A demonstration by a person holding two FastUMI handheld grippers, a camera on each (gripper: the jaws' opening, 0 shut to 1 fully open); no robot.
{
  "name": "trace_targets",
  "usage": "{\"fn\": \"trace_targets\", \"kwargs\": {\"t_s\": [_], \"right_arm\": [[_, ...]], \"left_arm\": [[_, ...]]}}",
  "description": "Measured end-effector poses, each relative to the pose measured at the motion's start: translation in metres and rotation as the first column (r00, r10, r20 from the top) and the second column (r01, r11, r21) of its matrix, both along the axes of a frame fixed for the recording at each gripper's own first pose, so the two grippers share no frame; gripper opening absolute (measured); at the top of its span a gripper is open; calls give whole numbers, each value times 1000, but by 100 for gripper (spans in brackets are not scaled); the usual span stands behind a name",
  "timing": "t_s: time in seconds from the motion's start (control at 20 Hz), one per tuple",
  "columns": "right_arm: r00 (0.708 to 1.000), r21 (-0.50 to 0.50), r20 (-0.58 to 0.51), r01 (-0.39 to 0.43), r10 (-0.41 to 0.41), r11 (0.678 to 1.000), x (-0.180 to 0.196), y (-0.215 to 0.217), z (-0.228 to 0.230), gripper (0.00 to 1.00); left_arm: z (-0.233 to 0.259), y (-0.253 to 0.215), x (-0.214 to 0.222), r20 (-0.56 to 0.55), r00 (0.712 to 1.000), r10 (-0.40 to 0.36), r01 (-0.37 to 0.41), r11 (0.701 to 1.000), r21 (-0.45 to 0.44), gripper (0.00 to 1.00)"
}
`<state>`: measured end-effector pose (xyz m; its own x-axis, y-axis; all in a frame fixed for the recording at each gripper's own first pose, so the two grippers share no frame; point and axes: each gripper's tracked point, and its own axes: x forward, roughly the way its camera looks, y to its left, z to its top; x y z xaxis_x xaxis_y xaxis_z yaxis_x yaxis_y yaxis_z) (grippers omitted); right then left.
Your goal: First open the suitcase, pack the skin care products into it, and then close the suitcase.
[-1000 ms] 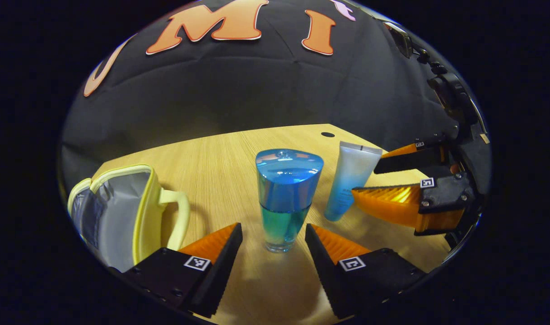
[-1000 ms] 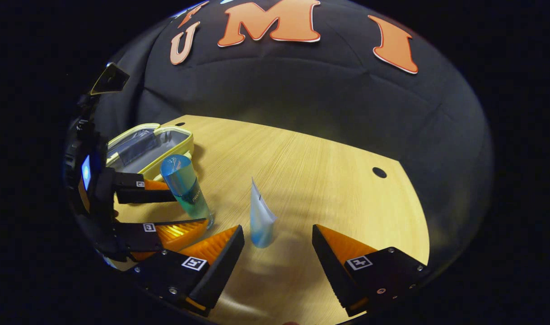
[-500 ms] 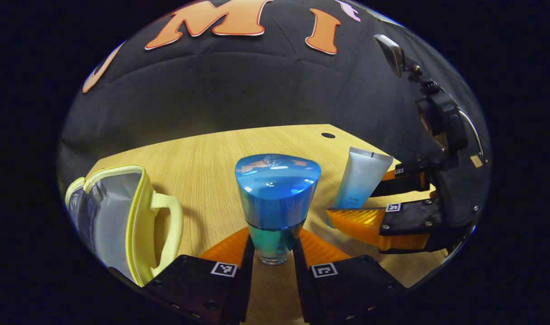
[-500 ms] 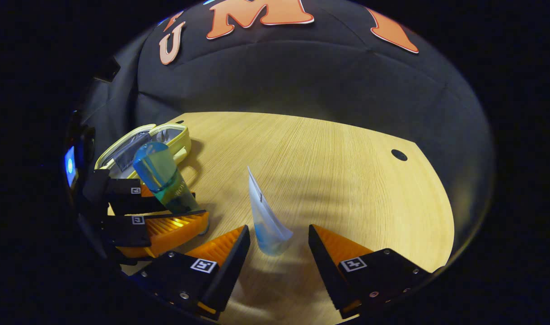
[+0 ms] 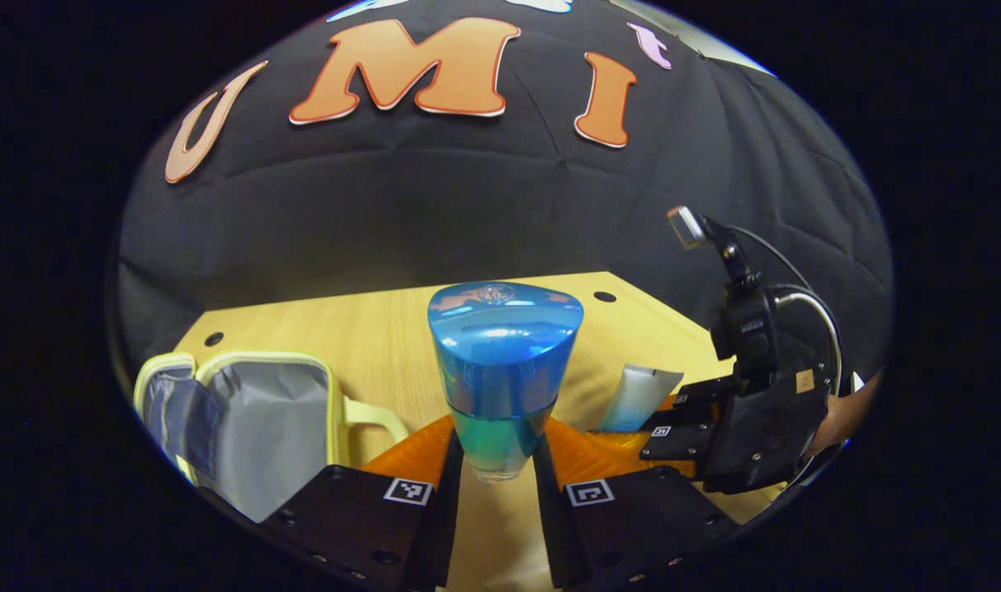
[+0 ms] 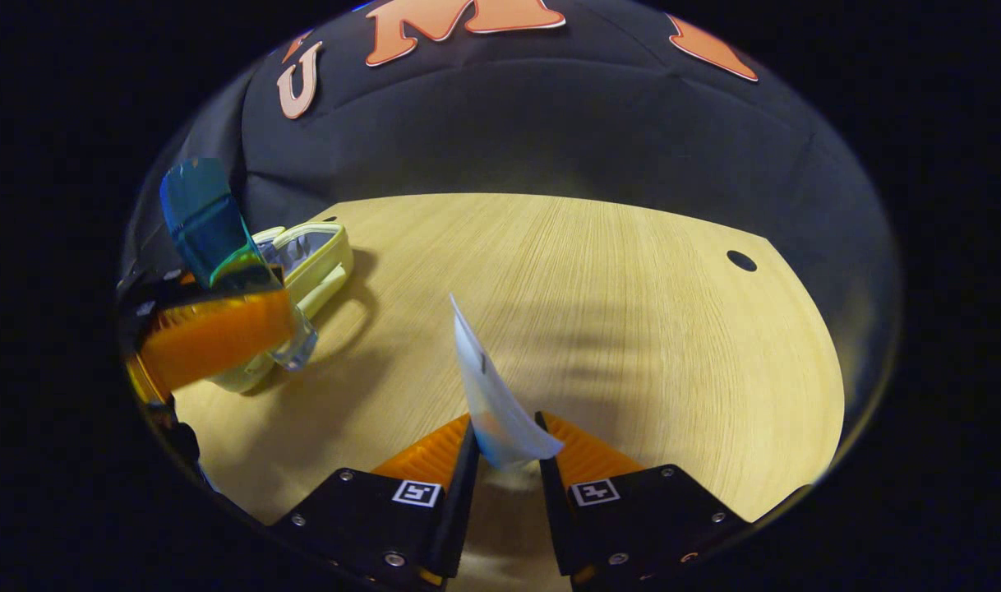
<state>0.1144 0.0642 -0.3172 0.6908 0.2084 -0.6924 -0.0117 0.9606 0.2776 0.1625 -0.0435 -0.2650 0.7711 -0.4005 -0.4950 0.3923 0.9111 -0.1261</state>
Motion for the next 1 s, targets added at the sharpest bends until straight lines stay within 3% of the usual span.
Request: {"fn": "trace_targets", "kwargs": {"t_s": [0.35,0.65,1.0], "right_arm": [[998,34,57,-39,37,999,2,40,61,43],[992,48,98,-87,82,995,16,104,106,43],[989,79,99,-120,112,990,36,184,134,43]], "left_arm": [[14,93,-8,-25,993,112,-111,993,49,45],[7,181,-18,-95,977,190,-182,979,93,46],[-33,251,-20,-234,957,171,-145,982,122,45]]}}
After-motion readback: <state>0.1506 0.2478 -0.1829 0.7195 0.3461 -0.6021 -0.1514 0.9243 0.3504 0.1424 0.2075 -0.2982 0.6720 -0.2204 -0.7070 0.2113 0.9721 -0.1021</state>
